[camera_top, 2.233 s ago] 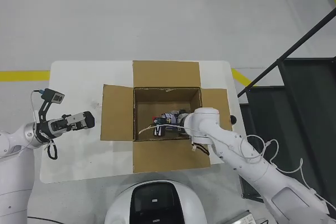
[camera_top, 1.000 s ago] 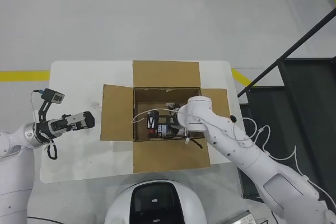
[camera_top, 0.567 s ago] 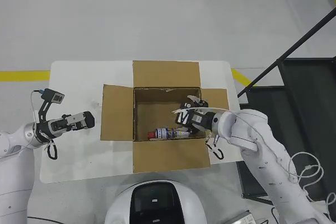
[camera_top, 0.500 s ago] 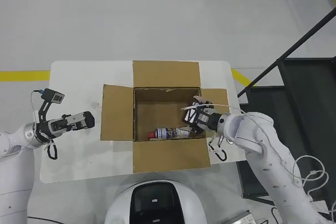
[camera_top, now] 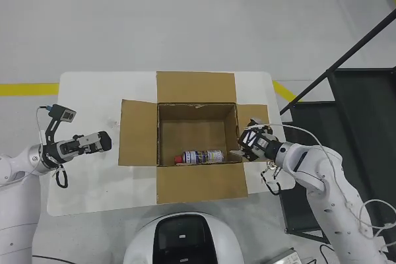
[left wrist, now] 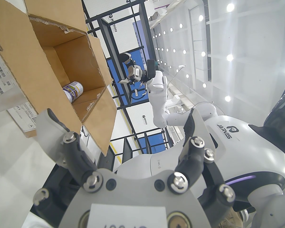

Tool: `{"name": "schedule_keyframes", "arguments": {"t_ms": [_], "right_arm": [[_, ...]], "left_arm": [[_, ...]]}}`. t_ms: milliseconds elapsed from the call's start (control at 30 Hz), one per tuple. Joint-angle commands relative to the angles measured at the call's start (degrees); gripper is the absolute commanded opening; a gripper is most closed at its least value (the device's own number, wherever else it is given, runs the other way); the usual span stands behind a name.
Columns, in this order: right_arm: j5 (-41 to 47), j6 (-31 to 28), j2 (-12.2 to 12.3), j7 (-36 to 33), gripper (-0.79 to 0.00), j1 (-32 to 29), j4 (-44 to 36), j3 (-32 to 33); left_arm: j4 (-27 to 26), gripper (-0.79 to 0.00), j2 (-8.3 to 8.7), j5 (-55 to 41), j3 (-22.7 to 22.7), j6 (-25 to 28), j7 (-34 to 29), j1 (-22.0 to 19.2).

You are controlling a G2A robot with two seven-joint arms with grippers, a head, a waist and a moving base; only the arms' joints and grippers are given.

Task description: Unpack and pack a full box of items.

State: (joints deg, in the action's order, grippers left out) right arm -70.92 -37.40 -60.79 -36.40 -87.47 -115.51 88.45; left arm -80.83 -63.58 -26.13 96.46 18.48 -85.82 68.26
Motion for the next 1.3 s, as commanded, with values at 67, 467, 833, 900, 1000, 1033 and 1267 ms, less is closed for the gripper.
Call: {"name": "schedule_keyframes", "arguments": {"t_ms": [67,467,833,900,1000,1033,1267], "right_arm": [[0.0,0.0,0.0,0.0,0.000,0.0,0.0,0.0],[21.8,-4.8,0.8,5.6,0.000,-4.8,9.5,11.6],[21.3,-5.7,1.9,4.6,0.000,-9.9,20.9,19.1],[20.5,-6.9,2.0,5.0,0.000,-10.0,22.5,18.0],[19.0,-8.0,2.1,4.6,0.000,-9.4,25.3,16.6],[18.2,-7.9,2.2,4.3,0.000,-9.0,26.0,16.2],[17.9,-8.5,2.3,3.4,0.000,-8.0,27.6,14.8]], "left_arm": [[0.0,0.000,0.00,0.0,0.0,0.0,0.0,0.0],[0.0,0.000,0.00,0.0,0.0,0.0,0.0,0.0],[0.0,0.000,0.00,0.0,0.0,0.0,0.0,0.0],[0.0,0.000,0.00,0.0,0.0,0.0,0.0,0.0],[0.0,0.000,0.00,0.0,0.0,0.0,0.0,0.0],[0.0,0.000,0.00,0.0,0.0,0.0,0.0,0.0],[0.0,0.000,0.00,0.0,0.0,0.0,0.0,0.0]]}}
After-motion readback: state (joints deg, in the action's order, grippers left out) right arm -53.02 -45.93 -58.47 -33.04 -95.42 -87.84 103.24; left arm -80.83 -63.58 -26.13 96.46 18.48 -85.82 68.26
